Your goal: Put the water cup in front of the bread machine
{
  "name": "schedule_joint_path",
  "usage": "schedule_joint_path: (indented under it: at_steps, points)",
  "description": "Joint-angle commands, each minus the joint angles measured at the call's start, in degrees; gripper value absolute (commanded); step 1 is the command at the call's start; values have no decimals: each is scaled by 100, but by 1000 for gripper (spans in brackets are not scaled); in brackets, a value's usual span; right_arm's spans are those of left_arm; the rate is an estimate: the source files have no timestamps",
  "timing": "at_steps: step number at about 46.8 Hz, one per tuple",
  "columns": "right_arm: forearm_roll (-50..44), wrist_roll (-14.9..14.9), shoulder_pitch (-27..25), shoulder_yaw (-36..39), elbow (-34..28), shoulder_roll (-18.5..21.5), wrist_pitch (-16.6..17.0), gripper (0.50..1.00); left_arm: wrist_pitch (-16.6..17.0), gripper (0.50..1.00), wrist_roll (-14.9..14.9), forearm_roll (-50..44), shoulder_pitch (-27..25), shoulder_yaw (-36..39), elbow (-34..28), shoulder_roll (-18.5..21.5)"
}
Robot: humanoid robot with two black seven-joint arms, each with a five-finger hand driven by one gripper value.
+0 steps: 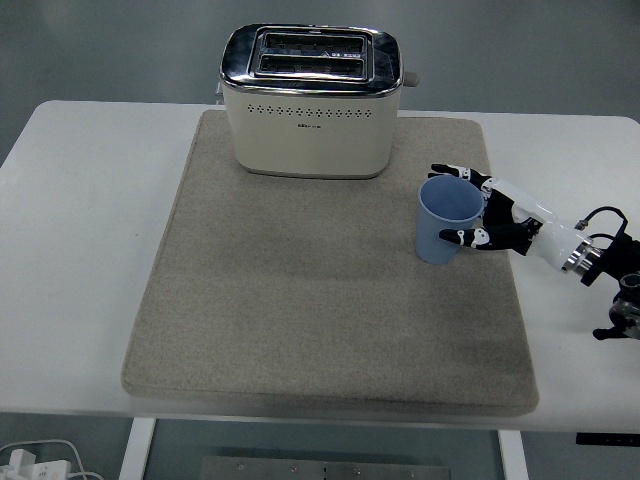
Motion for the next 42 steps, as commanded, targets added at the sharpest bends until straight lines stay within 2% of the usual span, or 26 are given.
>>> schedule_joint_path:
  at_steps: [1, 14, 42]
  points:
    - [34, 7, 25, 18, 9, -17, 21, 946, -1, 1000, 0, 0, 1, 0, 0, 0]
    - [43, 7, 34, 18, 18, -17, 48, 946, 8, 1000, 0, 0, -8, 0, 0, 0]
    - [34, 7, 34, -8, 9, 158, -111, 946, -1, 1000, 0, 0, -8, 0, 0, 0]
